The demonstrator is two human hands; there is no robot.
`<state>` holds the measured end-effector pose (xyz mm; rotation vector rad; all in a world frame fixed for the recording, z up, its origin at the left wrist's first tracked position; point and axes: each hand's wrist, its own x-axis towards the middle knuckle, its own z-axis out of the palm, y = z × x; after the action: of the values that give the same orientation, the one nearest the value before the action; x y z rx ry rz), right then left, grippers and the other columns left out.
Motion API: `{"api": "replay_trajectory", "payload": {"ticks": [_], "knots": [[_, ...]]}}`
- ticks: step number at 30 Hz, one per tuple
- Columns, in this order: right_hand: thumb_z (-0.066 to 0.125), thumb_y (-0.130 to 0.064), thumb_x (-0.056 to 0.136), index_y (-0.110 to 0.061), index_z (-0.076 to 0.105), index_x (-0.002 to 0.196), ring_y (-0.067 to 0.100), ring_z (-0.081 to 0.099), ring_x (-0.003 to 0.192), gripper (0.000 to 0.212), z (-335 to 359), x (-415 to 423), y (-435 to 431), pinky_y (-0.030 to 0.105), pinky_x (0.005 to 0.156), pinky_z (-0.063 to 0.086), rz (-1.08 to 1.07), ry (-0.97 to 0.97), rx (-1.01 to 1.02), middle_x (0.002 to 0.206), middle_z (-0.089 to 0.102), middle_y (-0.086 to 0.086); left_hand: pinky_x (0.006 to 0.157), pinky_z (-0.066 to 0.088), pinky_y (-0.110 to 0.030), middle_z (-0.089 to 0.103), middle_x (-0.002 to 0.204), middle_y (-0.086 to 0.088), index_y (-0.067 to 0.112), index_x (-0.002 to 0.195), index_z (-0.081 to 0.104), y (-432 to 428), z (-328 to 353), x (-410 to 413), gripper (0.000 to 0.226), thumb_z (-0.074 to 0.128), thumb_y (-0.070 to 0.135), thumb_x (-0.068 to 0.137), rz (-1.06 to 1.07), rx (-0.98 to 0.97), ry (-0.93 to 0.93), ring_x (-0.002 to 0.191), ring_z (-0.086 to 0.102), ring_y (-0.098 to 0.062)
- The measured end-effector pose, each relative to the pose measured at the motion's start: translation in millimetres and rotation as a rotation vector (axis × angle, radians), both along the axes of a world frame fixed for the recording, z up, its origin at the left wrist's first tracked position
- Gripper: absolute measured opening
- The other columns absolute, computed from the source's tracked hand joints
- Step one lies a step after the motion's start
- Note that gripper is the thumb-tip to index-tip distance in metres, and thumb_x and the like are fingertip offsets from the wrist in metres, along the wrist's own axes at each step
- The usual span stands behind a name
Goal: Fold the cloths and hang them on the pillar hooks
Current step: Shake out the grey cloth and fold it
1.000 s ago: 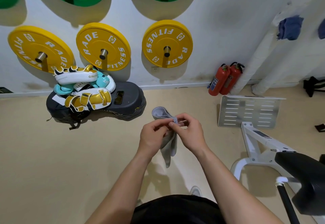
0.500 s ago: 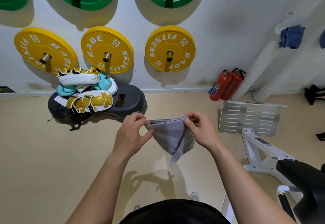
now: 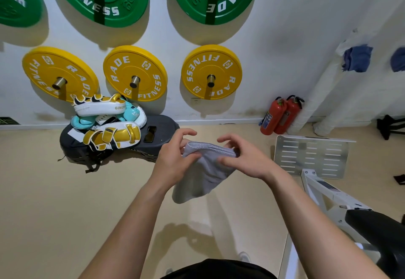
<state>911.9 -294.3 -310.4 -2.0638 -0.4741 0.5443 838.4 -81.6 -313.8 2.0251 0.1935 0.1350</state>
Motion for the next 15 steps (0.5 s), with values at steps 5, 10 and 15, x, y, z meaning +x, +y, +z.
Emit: {"api": "replay_trajectory", "payload": {"ticks": [5,10,15], "knots": [[0.070,-0.047,0.080,-0.031,0.061,0.091,0.012,0.059,0.085,0.021,17.2,5.7,23.0,0.043,0.076,0.053,0.154,-0.344,-0.226,0.088,0.063,-0.012,0.082,0.059,-0.034,0.077,0.087,0.006,0.032,0.112,0.059,-8.5,2.7,3.2,0.046,0.082,0.010,0.079,0.017,-0.060,-0.026,0.083,0.073,-0.008],[0.061,-0.033,0.091,-0.025,0.059,0.086,0.016,0.058,0.078,0.010,38.8,7.9,30.0,0.046,0.072,0.050,0.257,-0.409,-0.174,0.080,0.064,-0.006,0.078,0.059,-0.025,0.075,0.095,0.003,0.021,0.111,0.060,-7.1,-2.5,-6.4,0.047,0.082,0.001,0.076,0.072,-0.327,-0.001,0.090,0.073,-0.009],[0.057,-0.030,0.093,-0.025,0.061,0.088,0.014,0.059,0.078,0.008,67.8,8.9,37.8,0.039,0.072,0.049,0.278,-0.412,-0.056,0.081,0.063,-0.008,0.070,0.058,-0.022,0.077,0.090,0.009,0.024,0.102,0.068,-12.2,-34.4,-16.4,0.036,0.085,0.009,0.074,0.052,-0.332,0.166,0.087,0.072,-0.007]]}}
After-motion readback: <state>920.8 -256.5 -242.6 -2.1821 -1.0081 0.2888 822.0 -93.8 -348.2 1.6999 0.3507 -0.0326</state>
